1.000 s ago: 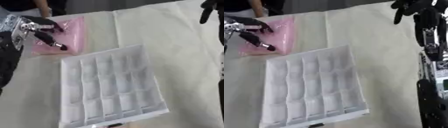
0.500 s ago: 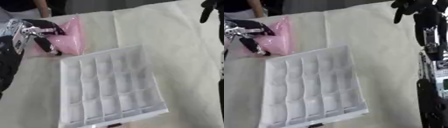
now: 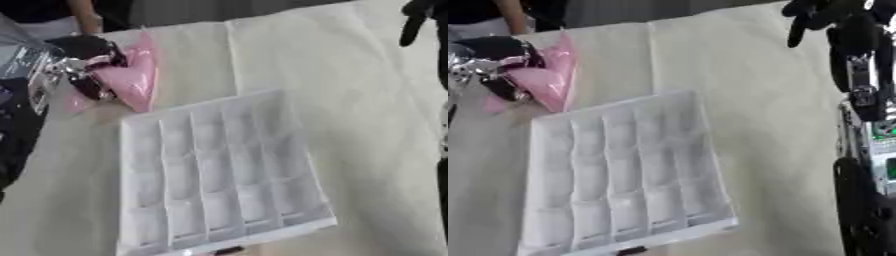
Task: Pick up objects on the table and place them in the box.
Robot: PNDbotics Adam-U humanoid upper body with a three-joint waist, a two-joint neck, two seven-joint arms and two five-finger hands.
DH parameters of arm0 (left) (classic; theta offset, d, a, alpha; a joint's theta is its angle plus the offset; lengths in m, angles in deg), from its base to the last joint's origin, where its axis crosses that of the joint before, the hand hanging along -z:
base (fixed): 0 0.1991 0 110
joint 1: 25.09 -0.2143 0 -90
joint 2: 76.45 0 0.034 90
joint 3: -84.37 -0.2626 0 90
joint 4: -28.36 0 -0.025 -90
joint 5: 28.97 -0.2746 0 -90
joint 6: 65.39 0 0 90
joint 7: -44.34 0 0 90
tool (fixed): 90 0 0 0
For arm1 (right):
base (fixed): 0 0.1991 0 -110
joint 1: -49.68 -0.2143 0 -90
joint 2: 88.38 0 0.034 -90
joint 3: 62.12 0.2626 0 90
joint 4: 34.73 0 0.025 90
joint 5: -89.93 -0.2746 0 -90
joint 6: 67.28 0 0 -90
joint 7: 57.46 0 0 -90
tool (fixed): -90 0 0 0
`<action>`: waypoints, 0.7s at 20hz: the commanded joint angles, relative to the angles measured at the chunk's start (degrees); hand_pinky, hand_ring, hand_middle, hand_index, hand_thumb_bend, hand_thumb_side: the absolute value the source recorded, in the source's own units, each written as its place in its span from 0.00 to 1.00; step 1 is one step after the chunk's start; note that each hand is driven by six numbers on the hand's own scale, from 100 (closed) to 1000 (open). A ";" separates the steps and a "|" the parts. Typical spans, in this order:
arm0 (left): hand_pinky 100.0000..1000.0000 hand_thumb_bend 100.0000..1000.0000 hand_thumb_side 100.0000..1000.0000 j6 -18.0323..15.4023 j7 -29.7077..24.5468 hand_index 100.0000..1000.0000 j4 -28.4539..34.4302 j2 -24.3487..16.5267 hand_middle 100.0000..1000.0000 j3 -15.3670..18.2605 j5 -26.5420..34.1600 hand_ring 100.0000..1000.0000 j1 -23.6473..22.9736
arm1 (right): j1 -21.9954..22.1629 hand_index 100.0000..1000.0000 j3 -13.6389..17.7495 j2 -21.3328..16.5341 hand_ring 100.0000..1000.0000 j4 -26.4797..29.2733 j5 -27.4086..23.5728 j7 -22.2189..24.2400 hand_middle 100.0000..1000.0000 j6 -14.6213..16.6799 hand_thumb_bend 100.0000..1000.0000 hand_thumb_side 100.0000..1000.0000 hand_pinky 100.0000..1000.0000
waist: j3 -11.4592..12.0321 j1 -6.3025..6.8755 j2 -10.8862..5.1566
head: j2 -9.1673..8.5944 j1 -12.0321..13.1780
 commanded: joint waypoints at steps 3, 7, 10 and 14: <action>0.05 0.07 0.02 1.10 3.34 0.29 0.51 -0.51 0.24 0.02 -1.37 0.28 0.21 | -0.94 0.54 0.11 -0.48 0.55 0.76 -0.18 0.37 0.77 0.00 0.00 0.58 0.25 | -0.01 -0.17 -0.72 | -0.02 -0.84; 0.01 0.05 0.00 3.16 6.43 0.30 5.85 -0.98 0.24 2.34 -0.85 0.27 -0.06 | -0.93 0.54 0.23 -0.49 0.55 0.64 -0.10 0.42 0.77 0.04 0.00 0.58 0.25 | 0.07 -0.26 -0.72 | -0.02 -1.07; 0.00 0.05 0.00 5.29 8.71 0.30 11.33 -1.73 0.24 4.75 0.51 0.26 -0.17 | -0.84 0.53 0.28 -0.57 0.55 0.52 -0.02 0.48 0.77 0.08 0.00 0.58 0.25 | 0.27 -0.28 -0.81 | -0.02 -1.10; 0.00 0.01 0.00 7.81 10.52 0.29 16.79 -2.80 0.23 6.82 4.74 0.25 -0.92 | -0.72 0.53 0.36 -0.66 0.55 0.41 0.06 0.47 0.77 0.10 0.00 0.58 0.25 | 0.55 -0.23 -0.99 | -0.02 -1.06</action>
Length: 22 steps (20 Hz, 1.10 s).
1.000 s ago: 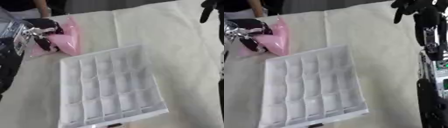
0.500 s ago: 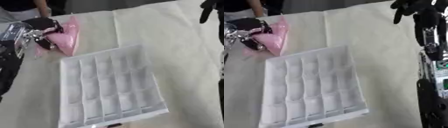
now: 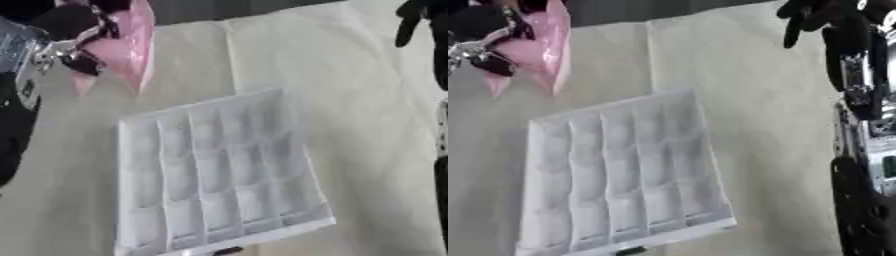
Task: Pick up objects on the table and place them in the box.
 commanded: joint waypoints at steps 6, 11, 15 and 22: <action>0.00 0.01 0.00 1.48 0.15 0.29 10.64 -3.42 0.22 1.42 7.92 0.24 -1.20 | -0.55 0.53 0.41 -0.71 0.55 0.41 0.13 0.08 0.77 0.05 0.00 0.58 0.25 | 0.60 -0.24 -1.28 | -0.02 -0.44; 0.00 0.04 0.00 -2.84 -0.52 0.29 13.75 -4.02 0.23 -2.59 11.95 0.25 -0.97 | -0.43 0.53 0.32 -0.82 0.55 0.25 0.11 0.27 0.78 0.13 0.00 0.57 0.25 | 0.78 -0.23 -1.39 | -0.02 -0.24; 0.00 0.02 0.00 -5.42 -1.86 0.29 16.06 -3.74 0.22 -5.54 14.72 0.25 -0.92 | -0.55 0.54 0.32 -0.66 0.55 0.34 0.01 0.21 0.77 0.08 0.00 0.58 0.25 | 0.56 -0.18 -1.40 | -0.02 0.11; 0.00 0.00 0.00 -9.51 -5.59 0.29 19.09 -2.83 0.22 -11.76 20.35 0.24 -1.00 | -0.57 0.54 0.19 -0.47 0.55 0.68 -0.05 0.15 0.77 -0.18 0.00 0.58 0.25 | 0.38 -0.12 -1.54 | -0.02 0.47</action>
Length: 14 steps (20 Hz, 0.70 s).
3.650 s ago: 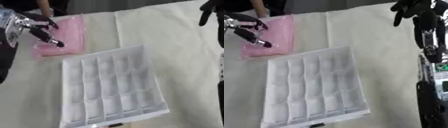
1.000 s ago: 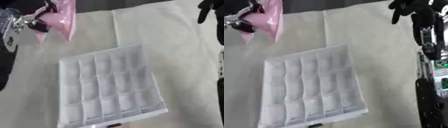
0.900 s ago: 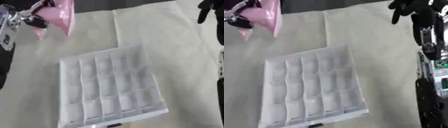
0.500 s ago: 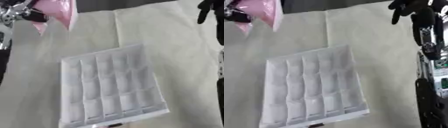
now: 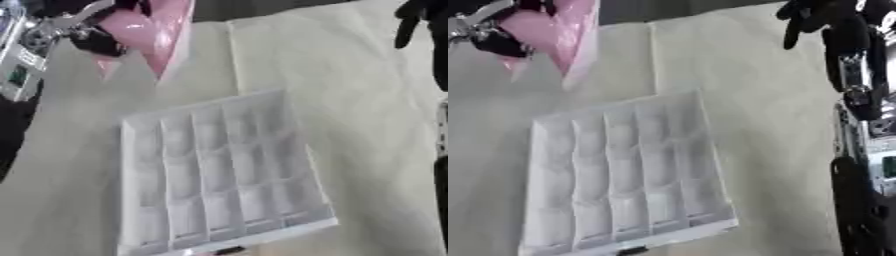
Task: Pick up objects on the table and place them in the box.
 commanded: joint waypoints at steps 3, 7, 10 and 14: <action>0.00 0.00 0.00 -3.77 -2.76 0.29 2.97 -0.70 0.22 -5.13 4.22 0.25 1.52 | -0.66 0.54 0.14 -0.33 0.55 1.05 -0.17 0.09 0.77 -0.11 0.00 0.58 0.26 | -0.16 -0.12 -1.33 | -0.02 0.52; 0.00 0.00 0.05 -6.37 -5.77 0.29 3.68 -1.62 0.22 -9.34 9.35 0.24 2.76 | -0.51 0.54 0.04 -0.46 0.55 1.00 -0.15 0.22 0.77 -0.18 0.00 0.57 0.25 | -0.13 0.09 -1.51 | -0.02 0.62; 0.00 0.00 0.13 -7.01 -9.99 0.28 2.94 -3.01 0.20 -12.46 19.00 0.22 3.48 | -0.27 0.54 0.04 -0.74 0.55 0.90 -0.12 0.34 0.77 -0.19 0.00 0.57 0.25 | 0.04 0.40 -1.73 | -0.02 0.38; 0.00 0.00 0.19 -4.29 -17.44 0.29 4.92 -5.02 0.21 -14.92 35.33 0.22 5.01 | 0.20 0.54 0.06 -1.18 0.55 0.70 -0.02 0.44 0.78 -0.20 0.00 0.57 0.25 | 0.53 0.80 -2.20 | -0.02 -0.31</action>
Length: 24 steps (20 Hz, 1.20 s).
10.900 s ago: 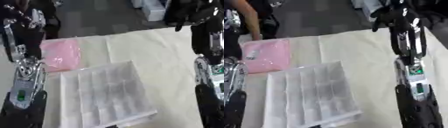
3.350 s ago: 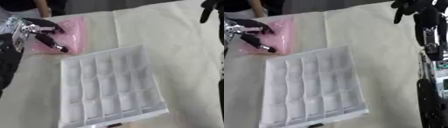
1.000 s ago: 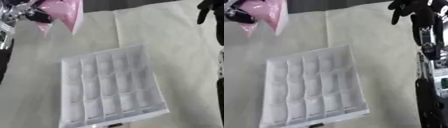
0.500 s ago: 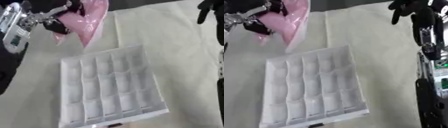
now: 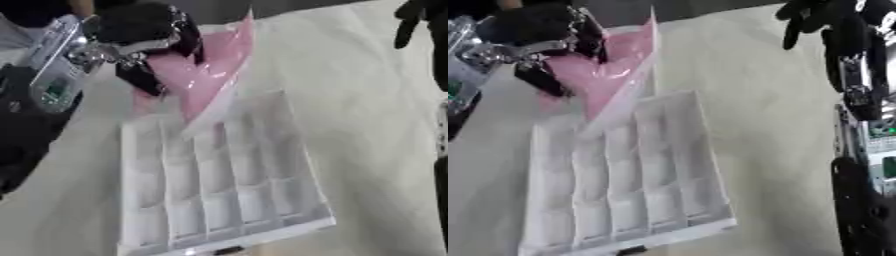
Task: Pick up objects on the table and place them in the box.
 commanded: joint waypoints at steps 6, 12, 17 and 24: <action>0.05 0.00 0.19 8.32 -21.13 0.33 4.79 -5.48 0.25 -5.13 27.93 0.28 3.56 | 0.33 0.54 0.01 -1.58 0.55 0.43 0.13 0.32 0.78 -0.07 0.00 0.57 0.25 | 0.83 0.45 -2.21 | -0.02 -1.14; 0.02 0.00 0.24 17.74 -26.05 0.35 6.22 -4.16 0.27 -5.65 46.47 0.28 4.71 | 0.50 0.54 0.07 -1.51 0.55 0.27 0.24 0.23 0.78 -0.08 0.00 0.57 0.25 | 1.02 0.49 -2.76 | -0.02 -1.37; 0.11 0.00 0.45 22.23 -25.89 0.45 5.84 -2.87 0.38 -4.63 49.22 0.38 5.61 | 0.37 0.54 0.06 -1.25 0.55 0.29 0.38 -0.09 0.77 -0.11 0.00 0.58 0.26 | 1.03 0.42 -3.19 | -0.02 -1.71; 0.40 0.00 0.74 19.42 -25.33 0.74 2.88 1.27 0.67 -6.84 39.53 0.64 7.44 | 0.11 0.54 -0.08 -0.93 0.55 0.33 0.54 -0.38 0.77 -0.07 0.00 0.58 0.26 | 0.80 0.29 -3.50 | -0.02 -1.97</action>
